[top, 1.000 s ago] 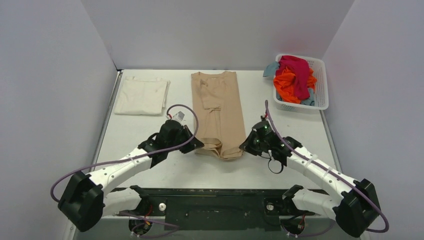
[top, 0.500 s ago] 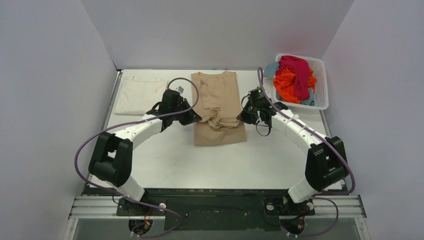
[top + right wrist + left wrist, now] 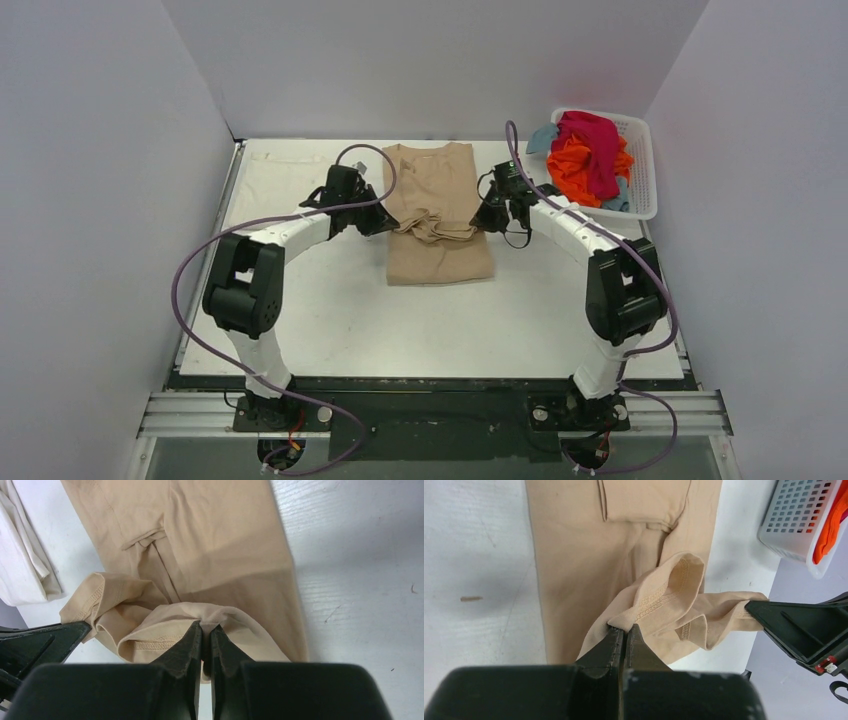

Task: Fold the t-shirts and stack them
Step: Fold the folded rectangular tshirt in 1/3 of the way

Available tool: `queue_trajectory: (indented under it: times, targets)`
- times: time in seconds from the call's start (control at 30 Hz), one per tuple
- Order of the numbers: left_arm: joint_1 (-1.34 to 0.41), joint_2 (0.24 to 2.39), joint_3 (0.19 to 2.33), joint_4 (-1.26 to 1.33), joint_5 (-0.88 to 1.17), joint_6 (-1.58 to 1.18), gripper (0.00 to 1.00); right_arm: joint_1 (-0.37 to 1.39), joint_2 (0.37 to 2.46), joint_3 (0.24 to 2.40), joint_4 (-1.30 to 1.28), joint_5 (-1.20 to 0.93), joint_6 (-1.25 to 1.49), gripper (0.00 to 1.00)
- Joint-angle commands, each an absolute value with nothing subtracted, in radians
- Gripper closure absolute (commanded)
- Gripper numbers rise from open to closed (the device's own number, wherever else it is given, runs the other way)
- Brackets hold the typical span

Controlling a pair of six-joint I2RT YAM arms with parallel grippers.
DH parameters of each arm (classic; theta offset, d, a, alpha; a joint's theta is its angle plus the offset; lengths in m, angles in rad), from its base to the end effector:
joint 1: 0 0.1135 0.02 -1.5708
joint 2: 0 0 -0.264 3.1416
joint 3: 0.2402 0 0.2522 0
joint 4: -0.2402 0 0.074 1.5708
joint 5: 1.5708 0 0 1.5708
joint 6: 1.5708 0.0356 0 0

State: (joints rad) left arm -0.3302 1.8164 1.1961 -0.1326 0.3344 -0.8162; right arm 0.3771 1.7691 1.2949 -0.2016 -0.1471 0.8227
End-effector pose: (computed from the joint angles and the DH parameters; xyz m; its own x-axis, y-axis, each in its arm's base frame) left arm 0.3717 -0.1398 0.2024 -0.8313 -0.4426 -0.3364 -0.1062 0.7204 -0.6854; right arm 0.3723 0.1531 0.2455 -0.7405 0.4866 -0.4635 0.1062 0.7658 0.6342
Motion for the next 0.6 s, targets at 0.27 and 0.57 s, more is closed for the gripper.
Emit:
queue_trajectory:
  times: [0.27,0.57]
  targets:
    - [-0.301,1.92,1.324,-0.167,0.349,-0.775,0.62,0.331,1.934,1.449,-0.208,-0.221,0.801,0.84]
    - [-0.28,1.759,1.371,-0.279,0.221,-0.746,0.18,0.317,1.79,1.416,-0.276,-0.166,0.733,0.24]
